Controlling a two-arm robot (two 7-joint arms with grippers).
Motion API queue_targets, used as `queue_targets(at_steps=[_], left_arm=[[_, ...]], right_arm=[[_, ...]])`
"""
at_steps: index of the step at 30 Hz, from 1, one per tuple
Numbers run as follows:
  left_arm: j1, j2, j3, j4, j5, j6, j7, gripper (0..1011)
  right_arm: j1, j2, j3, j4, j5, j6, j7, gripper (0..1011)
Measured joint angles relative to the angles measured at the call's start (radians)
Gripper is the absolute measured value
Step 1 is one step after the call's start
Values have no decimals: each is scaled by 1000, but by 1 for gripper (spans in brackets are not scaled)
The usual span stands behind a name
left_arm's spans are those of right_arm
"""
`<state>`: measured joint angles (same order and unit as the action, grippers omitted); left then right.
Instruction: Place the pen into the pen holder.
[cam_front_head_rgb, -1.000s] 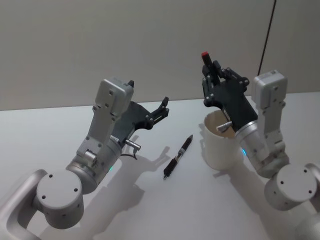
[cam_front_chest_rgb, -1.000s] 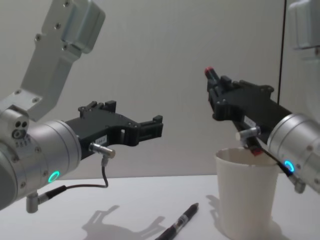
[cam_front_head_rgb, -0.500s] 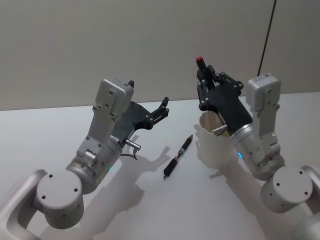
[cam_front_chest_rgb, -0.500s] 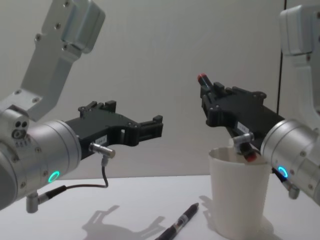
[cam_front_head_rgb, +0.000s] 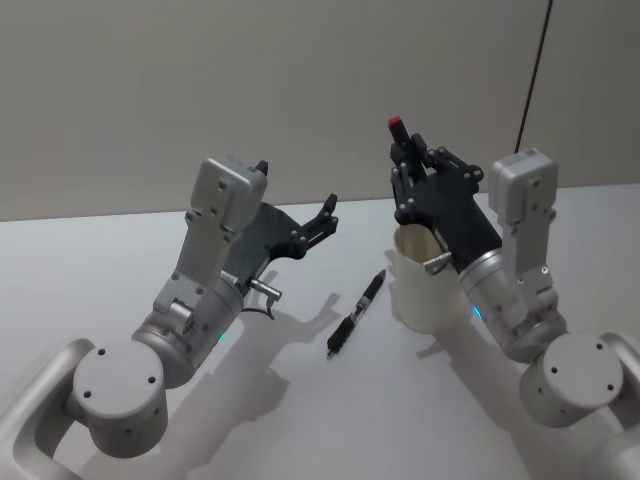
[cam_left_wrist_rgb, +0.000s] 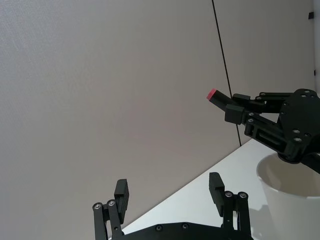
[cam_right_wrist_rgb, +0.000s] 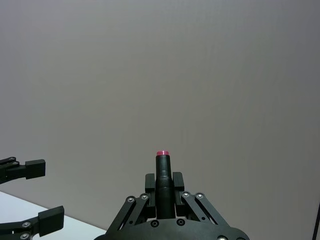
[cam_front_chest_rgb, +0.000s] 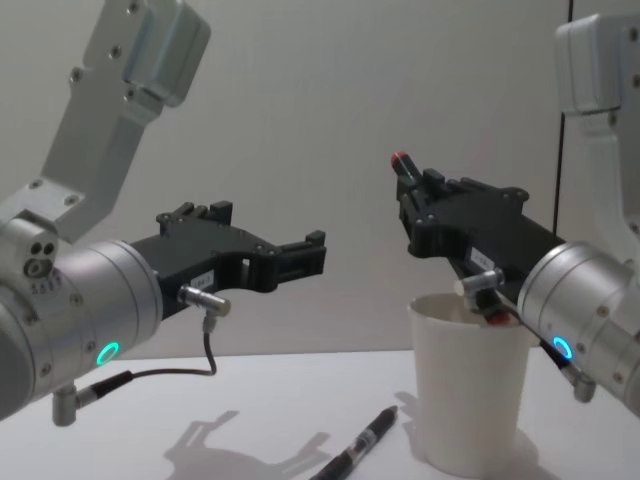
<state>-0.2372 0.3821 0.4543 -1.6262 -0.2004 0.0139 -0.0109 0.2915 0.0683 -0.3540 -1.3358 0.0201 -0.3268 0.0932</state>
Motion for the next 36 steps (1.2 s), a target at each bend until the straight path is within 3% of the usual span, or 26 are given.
queue_targets(at_steps=[14, 28, 31, 36], left_arm=[[0, 0, 0, 0, 0, 0, 0, 1001], [0, 0, 0, 0, 0, 0, 0, 1001], [0, 0, 0, 0, 0, 0, 0, 1001], [0, 0, 0, 0, 0, 0, 0, 1001]], right_arm=[[-1, -1, -1, 0, 2, 1, 1, 203], [-1, -1, -1, 0, 2, 2, 2, 581], [-1, -1, -1, 0, 1, 2, 2, 724], [-1, -1, -1, 0, 2, 2, 2, 858]])
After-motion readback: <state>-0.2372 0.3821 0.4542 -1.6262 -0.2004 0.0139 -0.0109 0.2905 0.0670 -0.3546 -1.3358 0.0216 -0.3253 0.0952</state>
